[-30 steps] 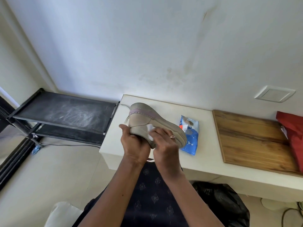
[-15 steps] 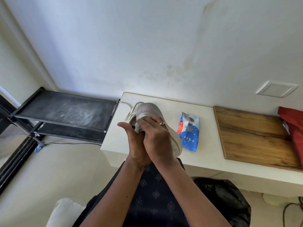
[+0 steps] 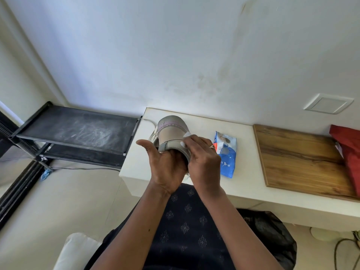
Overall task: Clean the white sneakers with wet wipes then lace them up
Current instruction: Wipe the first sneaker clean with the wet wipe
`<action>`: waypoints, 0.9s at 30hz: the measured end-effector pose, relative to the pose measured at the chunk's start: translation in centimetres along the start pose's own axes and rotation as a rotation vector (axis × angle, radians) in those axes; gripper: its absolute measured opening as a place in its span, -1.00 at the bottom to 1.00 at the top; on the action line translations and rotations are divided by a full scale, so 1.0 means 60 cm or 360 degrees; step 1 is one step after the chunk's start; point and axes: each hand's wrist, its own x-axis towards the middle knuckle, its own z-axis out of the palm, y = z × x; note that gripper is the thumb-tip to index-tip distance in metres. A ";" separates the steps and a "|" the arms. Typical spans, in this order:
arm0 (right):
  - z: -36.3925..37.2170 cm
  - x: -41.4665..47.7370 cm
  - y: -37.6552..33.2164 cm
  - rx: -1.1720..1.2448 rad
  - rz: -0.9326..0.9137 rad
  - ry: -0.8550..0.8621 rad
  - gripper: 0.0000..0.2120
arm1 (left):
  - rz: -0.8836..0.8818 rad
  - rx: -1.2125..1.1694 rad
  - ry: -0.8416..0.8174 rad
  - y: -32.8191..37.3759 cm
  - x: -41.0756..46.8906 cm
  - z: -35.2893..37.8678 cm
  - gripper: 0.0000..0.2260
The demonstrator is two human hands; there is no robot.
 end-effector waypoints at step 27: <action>-0.002 -0.058 0.023 0.0159 -0.0074 0.0035 -0.73 | 0.0114 -0.0459 0.0238 0.007 -0.001 -0.016 -0.04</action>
